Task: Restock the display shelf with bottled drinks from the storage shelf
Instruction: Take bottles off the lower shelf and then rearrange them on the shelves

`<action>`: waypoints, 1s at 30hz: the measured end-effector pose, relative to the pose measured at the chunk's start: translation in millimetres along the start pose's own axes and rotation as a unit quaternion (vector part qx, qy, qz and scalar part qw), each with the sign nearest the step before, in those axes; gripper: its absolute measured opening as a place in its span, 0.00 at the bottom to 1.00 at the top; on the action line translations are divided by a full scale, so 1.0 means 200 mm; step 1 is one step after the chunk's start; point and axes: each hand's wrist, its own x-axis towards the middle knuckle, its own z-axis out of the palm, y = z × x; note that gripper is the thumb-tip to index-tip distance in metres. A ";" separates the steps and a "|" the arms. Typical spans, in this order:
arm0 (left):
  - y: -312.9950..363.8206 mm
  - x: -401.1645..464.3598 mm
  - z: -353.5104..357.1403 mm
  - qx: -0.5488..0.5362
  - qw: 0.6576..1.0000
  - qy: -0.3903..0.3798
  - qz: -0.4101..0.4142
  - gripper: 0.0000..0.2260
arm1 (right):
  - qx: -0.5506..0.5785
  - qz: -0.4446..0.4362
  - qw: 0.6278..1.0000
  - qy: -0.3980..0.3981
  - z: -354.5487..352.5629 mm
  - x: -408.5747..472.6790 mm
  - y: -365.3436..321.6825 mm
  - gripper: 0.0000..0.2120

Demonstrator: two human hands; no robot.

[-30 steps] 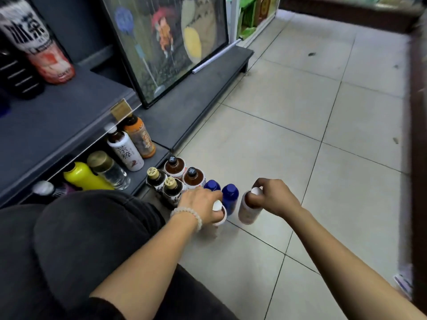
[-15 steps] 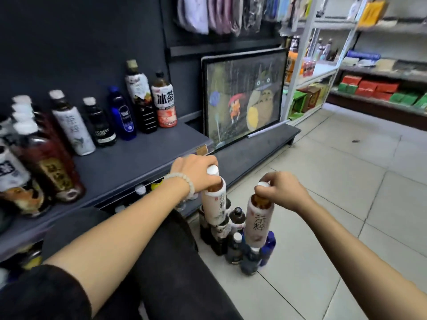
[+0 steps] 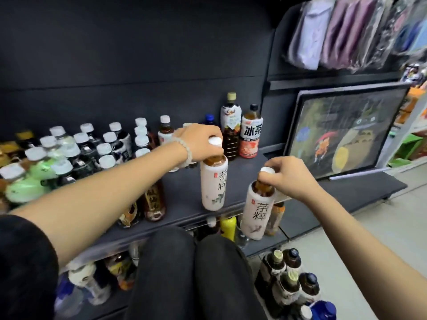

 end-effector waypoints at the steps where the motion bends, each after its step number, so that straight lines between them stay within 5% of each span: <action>1: -0.06 0.03 -0.03 0.001 1.000 0.004 -0.013 0.05 | 0.001 -0.013 1.000 -0.007 0.02 0.08 -0.04 0.06; 16: -0.74 0.37 -0.09 0.030 0.991 -0.019 -0.126 0.02 | 0.118 -0.078 0.985 -0.103 0.50 0.70 -0.45 0.05; 30: -0.84 0.42 -0.01 0.038 0.991 -0.109 -0.066 0.02 | 0.095 -0.102 0.980 -0.140 0.63 0.72 -0.55 0.03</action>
